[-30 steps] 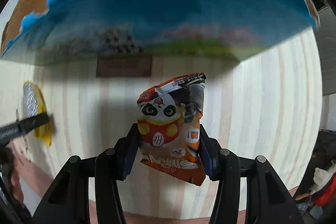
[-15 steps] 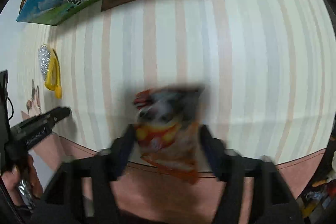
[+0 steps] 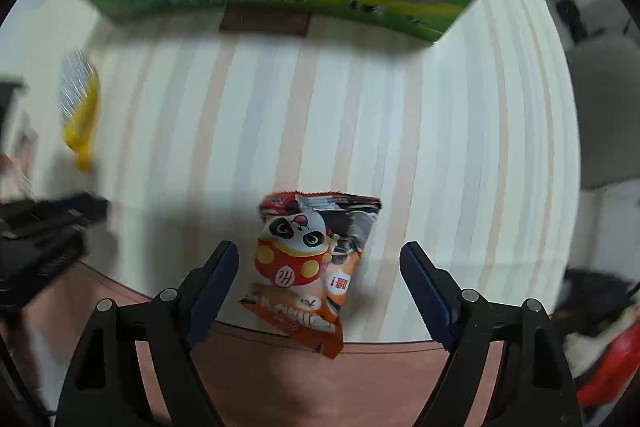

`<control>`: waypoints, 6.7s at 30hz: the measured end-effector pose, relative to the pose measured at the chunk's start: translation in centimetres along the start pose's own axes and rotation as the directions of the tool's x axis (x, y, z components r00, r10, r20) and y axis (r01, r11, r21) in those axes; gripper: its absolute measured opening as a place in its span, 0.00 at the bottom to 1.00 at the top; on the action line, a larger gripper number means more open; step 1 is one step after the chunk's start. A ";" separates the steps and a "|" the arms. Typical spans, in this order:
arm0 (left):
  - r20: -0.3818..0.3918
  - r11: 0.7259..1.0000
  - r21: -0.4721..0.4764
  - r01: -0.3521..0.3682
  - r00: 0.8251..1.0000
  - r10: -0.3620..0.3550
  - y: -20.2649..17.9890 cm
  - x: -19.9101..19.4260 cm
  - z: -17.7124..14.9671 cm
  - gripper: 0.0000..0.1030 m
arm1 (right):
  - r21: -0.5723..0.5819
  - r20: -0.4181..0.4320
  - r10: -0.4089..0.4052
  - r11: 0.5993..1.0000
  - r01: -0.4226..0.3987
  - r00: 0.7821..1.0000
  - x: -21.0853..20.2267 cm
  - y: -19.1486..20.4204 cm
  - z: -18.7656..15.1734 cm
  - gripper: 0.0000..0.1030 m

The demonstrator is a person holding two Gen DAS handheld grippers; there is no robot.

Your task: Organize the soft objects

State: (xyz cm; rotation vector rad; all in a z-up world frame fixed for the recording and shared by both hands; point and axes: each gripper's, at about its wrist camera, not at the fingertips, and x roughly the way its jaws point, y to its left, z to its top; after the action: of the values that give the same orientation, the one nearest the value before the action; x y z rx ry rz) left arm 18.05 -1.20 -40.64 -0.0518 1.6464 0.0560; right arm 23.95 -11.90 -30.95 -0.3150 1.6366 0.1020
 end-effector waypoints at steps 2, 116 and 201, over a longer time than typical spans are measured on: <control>0.002 1.000 0.005 -0.009 1.000 0.009 0.2 -0.3 0.0 0.16 | -0.030 -0.021 -0.031 0.999 0.030 0.999 1.2 1.2 0.0 0.60; 0.425 0.999 0.053 0.010 0.905 -0.032 3.5 -22.7 15.8 0.95 | 0.195 0.315 0.018 0.977 -0.084 0.949 -16.1 -9.3 15.0 1.00; 0.740 0.998 -0.055 0.000 0.672 0.041 1.1 -43.2 -10.2 1.00 | 0.196 0.675 -0.102 0.980 -0.045 0.730 -43.7 -10.4 -11.3 1.00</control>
State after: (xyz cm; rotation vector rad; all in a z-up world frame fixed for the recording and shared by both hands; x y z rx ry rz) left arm 11.09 -0.77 3.24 -0.0406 0.8116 0.1199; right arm 18.46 -18.51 14.53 -0.1174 0.8850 0.0213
